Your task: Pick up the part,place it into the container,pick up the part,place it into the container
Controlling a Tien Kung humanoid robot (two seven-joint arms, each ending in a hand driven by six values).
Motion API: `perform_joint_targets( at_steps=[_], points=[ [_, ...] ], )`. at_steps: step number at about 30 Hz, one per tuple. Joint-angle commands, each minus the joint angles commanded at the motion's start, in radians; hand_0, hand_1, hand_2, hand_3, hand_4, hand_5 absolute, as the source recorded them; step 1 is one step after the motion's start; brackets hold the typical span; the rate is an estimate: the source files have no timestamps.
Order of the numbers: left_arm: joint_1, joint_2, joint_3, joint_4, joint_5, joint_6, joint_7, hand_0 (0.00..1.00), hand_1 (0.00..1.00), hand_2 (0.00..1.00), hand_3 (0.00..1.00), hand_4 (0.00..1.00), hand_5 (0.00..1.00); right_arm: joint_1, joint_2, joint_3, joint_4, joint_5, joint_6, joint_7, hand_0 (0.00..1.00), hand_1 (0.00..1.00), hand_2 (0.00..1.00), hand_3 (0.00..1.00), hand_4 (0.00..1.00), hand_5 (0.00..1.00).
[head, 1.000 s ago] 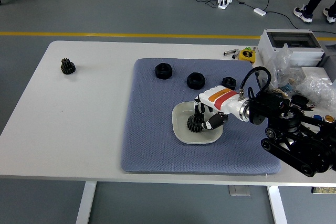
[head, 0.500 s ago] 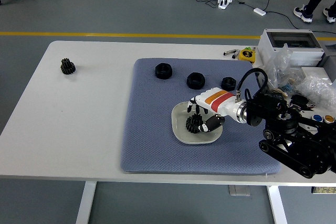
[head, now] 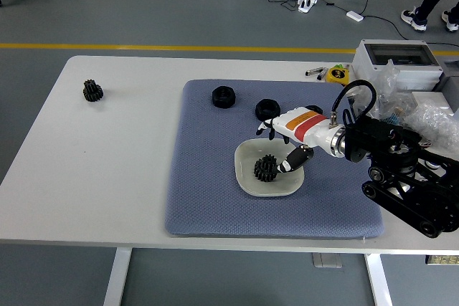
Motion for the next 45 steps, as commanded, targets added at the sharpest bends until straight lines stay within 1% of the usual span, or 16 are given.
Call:
perform_joint_targets(
  at_steps=[4, 7, 9, 10, 15, 16, 20, 21, 22, 27, 28, 30, 33, 39, 42, 45],
  points=[
    [-0.003, 0.000, 0.003, 0.000, -0.005, 0.000, -0.001, 0.660, 0.685, 0.631, 0.556, 0.597, 0.499, -0.022, -0.025, 0.059, 0.018, -0.003, -0.004, -0.004, 0.245, 0.469, 0.669, 0.797, 0.998, 0.383],
    [-0.004, -0.001, 0.004, 0.001, -0.007, 0.001, -0.001, 0.660, 0.685, 0.631, 0.556, 0.597, 0.499, -0.046, -0.047, 0.108, 0.025, 0.011, -0.026, -0.006, 0.245, 0.469, 0.669, 0.797, 0.998, 0.383],
    [-0.005, -0.001, 0.008, 0.001, -0.014, 0.002, -0.003, 0.660, 0.685, 0.631, 0.556, 0.597, 0.499, -0.073, -0.067, 0.146, 0.016, 0.067, -0.073, -0.004, 0.245, 0.469, 0.669, 0.797, 0.998, 0.383],
    [-0.005, -0.001, 0.010, 0.001, -0.016, 0.002, -0.004, 0.660, 0.685, 0.631, 0.557, 0.596, 0.496, -0.082, -0.074, 0.156, 0.010, 0.098, -0.093, -0.003, 0.342, 0.559, 0.704, 0.798, 0.998, 0.428],
    [-0.007, -0.002, 0.012, 0.002, -0.022, 0.003, -0.006, 0.660, 0.685, 0.631, 0.557, 0.596, 0.496, -0.153, -0.118, 0.206, -0.001, 0.297, -0.239, 0.031, 0.342, 0.559, 0.704, 0.798, 0.998, 0.428],
    [-0.007, -0.003, 0.012, 0.002, -0.021, 0.003, -0.006, 0.660, 0.685, 0.631, 0.557, 0.596, 0.497, -0.170, -0.126, 0.217, 0.005, 0.342, -0.270, 0.046, 0.561, 0.674, 0.777, 0.812, 0.998, 0.614],
    [-0.008, -0.004, 0.012, 0.002, -0.018, 0.002, -0.006, 0.660, 0.685, 0.631, 0.557, 0.596, 0.497, -0.248, -0.156, 0.270, 0.030, 0.511, -0.331, 0.111, 0.561, 0.674, 0.777, 0.812, 0.998, 0.614],
    [-0.008, -0.004, 0.012, 0.002, -0.018, 0.002, -0.006, 0.660, 0.685, 0.631, 0.557, 0.596, 0.497, -0.263, -0.161, 0.283, 0.035, 0.554, -0.335, 0.124, 0.561, 0.674, 0.777, 0.812, 0.998, 0.614],
    [-0.008, -0.004, 0.012, 0.002, -0.018, 0.002, -0.006, 0.660, 0.685, 0.631, 0.557, 0.595, 0.498, -0.282, -0.166, 0.297, 0.039, 0.593, -0.338, 0.137, 0.696, 0.746, 0.816, 0.826, 0.998, 0.759],
    [-0.010, -0.005, 0.018, 0.003, -0.025, 0.003, -0.010, 0.660, 0.685, 0.631, 0.557, 0.595, 0.498, -0.389, -0.176, 0.393, 0.052, 0.801, -0.326, 0.198, 0.696, 0.746, 0.816, 0.826, 0.998, 0.759],
    [-0.010, -0.005, 0.018, 0.003, -0.025, 0.003, -0.010, 0.660, 0.685, 0.631, 0.557, 0.595, 0.497, -0.408, -0.175, 0.413, 0.054, 0.847, -0.324, 0.204, 0.745, 0.771, 0.822, 0.825, 0.998, 0.867],
    [-0.011, -0.006, 0.019, 0.003, -0.026, 0.003, -0.010, 0.660, 0.685, 0.631, 0.557, 0.595, 0.497, -0.456, -0.167, 0.464, 0.068, 0.931, -0.310, 0.214, 0.745, 0.771, 0.822, 0.825, 0.998, 0.867],
    [-0.010, -0.007, 0.018, 0.003, -0.026, 0.003, -0.011, 0.660, 0.685, 0.631, 0.557, 0.595, 0.497, -0.525, -0.141, 0.541, 0.092, 1.055, -0.292, 0.210, 0.745, 0.771, 0.822, 0.825, 0.998, 0.867],
    [-0.010, -0.008, 0.016, 0.004, -0.023, 0.004, -0.011, 0.659, 0.685, 0.631, 0.558, 0.595, 0.498, -0.648, -0.047, 0.710, 0.141, 1.288, -0.262, 0.181, 0.738, 0.765, 0.817, 0.834, 0.998, 0.887],
    [-0.011, -0.008, 0.015, 0.003, -0.018, 0.003, -0.010, 0.658, 0.685, 0.630, 0.556, 0.594, 0.498, -0.695, -0.012, 0.765, 0.165, 1.268, -0.255, 0.159, 0.728, 0.759, 0.812, 0.828, 0.998, 0.911],
    [-0.011, -0.007, 0.014, 0.003, -0.013, 0.002, -0.010, 0.658, 0.685, 0.630, 0.556, 0.594, 0.498, -0.718, 0.000, 0.782, 0.178, 1.219, -0.245, 0.149, 0.728, 0.759, 0.812, 0.828, 0.998, 0.911]
  ],
)
